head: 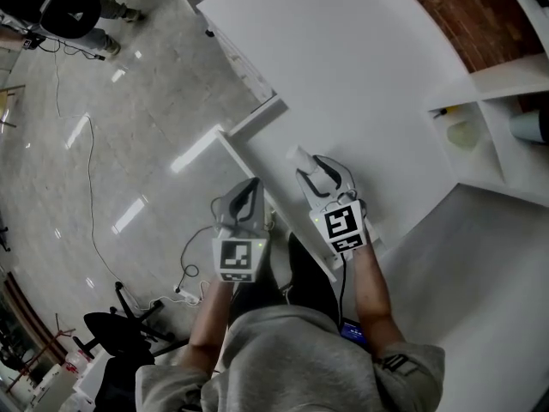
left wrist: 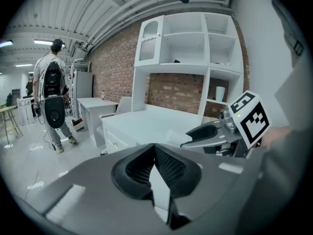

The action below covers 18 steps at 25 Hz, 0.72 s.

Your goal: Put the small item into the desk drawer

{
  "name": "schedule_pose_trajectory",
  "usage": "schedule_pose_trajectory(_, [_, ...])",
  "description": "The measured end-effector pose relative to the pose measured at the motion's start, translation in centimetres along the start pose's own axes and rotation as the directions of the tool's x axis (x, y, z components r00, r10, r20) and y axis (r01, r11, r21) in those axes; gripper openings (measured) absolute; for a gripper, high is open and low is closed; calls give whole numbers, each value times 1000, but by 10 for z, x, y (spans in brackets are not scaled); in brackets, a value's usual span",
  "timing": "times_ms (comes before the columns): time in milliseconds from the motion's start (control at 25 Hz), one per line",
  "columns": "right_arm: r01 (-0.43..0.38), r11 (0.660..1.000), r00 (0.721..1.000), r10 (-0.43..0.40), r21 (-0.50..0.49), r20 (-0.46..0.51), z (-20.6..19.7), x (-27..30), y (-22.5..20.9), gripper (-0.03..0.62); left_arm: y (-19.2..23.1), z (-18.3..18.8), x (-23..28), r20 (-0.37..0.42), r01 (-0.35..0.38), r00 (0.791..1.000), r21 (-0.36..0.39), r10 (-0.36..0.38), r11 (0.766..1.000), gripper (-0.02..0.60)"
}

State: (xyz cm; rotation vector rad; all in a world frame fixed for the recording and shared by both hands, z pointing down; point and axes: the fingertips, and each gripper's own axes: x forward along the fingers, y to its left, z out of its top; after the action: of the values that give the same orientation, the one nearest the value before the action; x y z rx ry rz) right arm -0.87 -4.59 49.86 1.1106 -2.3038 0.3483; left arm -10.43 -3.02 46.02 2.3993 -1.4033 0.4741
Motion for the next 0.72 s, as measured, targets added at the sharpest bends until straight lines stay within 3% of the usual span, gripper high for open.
schedule_pose_trajectory(720, [-84,995,987,91,56,-130,-65,113,9,173,44,-63,44,-91,-10,996,-44,6,999,12])
